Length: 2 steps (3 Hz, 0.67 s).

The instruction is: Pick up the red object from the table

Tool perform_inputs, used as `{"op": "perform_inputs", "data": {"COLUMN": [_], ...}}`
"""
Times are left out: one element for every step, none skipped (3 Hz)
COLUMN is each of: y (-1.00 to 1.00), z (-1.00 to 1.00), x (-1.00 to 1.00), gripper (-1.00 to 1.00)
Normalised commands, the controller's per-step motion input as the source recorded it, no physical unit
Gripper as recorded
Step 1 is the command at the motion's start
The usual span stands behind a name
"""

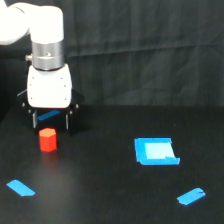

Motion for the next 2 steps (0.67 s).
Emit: {"op": "perform_inputs", "data": {"y": [-0.69,-0.23], "z": [-0.12,-0.13], "x": [0.04,-0.02], "gripper": [-0.76,-0.95]}}
